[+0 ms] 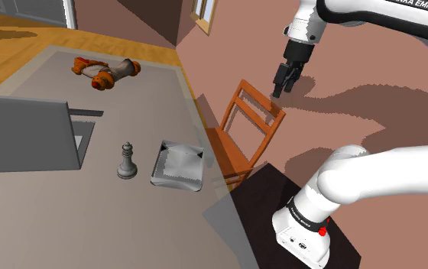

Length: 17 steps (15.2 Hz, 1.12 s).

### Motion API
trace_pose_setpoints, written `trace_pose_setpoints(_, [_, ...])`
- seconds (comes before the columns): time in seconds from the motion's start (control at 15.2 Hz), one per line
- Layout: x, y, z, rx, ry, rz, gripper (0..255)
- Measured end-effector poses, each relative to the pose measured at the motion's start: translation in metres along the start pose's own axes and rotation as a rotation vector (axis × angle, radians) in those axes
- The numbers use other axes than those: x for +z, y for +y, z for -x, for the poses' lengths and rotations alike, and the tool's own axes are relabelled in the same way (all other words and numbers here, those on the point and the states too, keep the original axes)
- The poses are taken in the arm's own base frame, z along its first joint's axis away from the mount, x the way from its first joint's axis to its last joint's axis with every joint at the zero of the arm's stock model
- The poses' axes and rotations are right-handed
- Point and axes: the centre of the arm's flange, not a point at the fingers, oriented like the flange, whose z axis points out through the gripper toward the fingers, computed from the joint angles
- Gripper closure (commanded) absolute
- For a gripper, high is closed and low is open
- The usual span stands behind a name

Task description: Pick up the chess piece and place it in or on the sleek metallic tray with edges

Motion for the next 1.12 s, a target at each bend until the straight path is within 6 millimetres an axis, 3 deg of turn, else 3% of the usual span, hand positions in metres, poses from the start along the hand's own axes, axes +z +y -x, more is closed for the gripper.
trace_pose_setpoints(0.2, [0.007, -0.008, -0.011, -0.005, 0.001, -0.004, 0])
trace_pose_setpoints(1.12, [0.086, -0.127, -0.114, -0.055, 0.020, -0.052, 0])
